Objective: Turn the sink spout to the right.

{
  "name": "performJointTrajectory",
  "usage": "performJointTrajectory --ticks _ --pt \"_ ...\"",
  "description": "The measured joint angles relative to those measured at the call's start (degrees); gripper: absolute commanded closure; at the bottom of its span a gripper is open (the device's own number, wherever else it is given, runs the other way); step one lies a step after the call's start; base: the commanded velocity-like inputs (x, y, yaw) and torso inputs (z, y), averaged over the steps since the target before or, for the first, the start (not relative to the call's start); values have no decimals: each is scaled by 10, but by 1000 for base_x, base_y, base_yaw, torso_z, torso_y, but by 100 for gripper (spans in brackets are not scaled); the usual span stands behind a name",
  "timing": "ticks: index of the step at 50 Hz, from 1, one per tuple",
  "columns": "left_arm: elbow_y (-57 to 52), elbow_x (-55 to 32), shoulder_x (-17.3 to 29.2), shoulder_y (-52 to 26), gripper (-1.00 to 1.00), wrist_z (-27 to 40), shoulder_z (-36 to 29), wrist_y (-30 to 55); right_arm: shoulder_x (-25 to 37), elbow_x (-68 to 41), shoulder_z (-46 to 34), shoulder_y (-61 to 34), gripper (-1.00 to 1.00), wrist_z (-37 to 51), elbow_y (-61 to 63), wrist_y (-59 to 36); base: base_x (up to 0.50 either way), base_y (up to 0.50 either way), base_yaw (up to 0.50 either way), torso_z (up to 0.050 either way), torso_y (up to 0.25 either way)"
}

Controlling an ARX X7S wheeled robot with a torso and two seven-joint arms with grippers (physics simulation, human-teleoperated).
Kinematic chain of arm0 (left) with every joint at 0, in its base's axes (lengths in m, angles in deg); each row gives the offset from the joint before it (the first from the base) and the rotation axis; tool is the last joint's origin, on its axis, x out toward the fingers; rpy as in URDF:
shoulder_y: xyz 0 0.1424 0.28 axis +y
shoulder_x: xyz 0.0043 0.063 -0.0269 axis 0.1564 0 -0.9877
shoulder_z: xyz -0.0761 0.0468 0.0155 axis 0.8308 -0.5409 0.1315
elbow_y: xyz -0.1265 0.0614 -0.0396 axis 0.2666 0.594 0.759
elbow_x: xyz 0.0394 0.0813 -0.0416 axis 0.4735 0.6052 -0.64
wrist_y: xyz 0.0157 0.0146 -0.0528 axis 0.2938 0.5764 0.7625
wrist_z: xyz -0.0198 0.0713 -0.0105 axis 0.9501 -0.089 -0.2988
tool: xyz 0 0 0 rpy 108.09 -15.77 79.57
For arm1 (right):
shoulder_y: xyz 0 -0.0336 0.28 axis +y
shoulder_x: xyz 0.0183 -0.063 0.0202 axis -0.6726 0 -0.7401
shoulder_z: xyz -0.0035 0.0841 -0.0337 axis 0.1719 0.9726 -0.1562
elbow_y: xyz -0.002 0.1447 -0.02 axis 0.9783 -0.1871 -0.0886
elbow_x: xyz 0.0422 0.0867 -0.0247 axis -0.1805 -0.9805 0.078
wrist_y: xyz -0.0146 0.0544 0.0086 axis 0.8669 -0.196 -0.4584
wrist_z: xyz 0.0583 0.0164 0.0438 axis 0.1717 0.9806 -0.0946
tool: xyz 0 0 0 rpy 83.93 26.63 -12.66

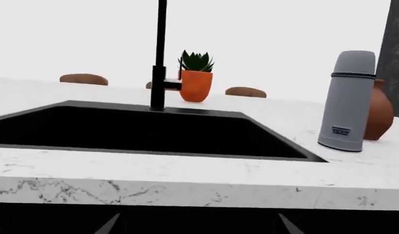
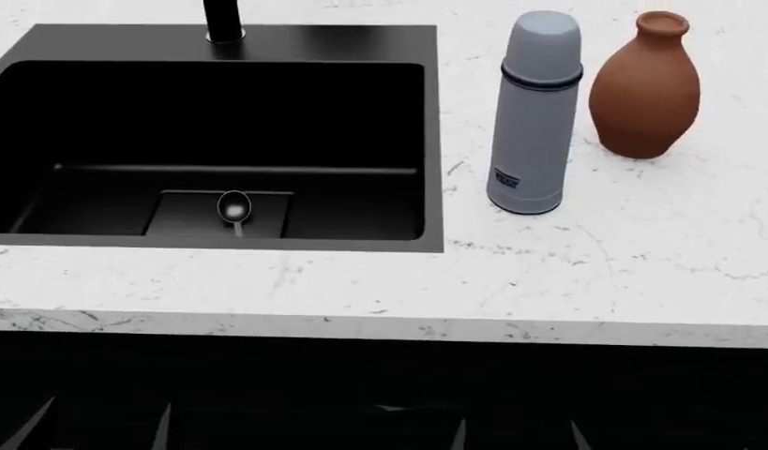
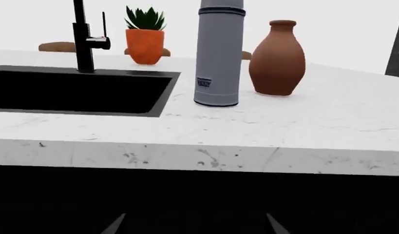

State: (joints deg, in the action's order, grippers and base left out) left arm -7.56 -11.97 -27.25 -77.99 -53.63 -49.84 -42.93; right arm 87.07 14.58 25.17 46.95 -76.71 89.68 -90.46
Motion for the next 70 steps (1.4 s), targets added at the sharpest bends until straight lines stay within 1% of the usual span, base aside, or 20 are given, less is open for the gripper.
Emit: performJointTrajectory --ticks 17,33,46,63,70 --pt "-118 4 29 -8 -100 40 7 72 36 -19 15 -8 -100 21 163 -115 0 0 0 0 0" --pt "-214 -12 60 -40 -100 70 33 151 77 -38 68 -24 -100 50 292 -212 0 0 0 0 0" --pt "-265 -23 82 -60 -100 90 51 197 103 -51 107 -37 -100 66 352 -265 0 0 0 0 0" --pt "-313 -44 111 -103 -100 109 75 258 133 -76 133 -109 -100 78 406 -364 0 0 0 0 0" --pt "-325 -52 121 -122 -100 113 81 278 140 -82 135 -134 -100 81 413 -390 0 0 0 0 0"
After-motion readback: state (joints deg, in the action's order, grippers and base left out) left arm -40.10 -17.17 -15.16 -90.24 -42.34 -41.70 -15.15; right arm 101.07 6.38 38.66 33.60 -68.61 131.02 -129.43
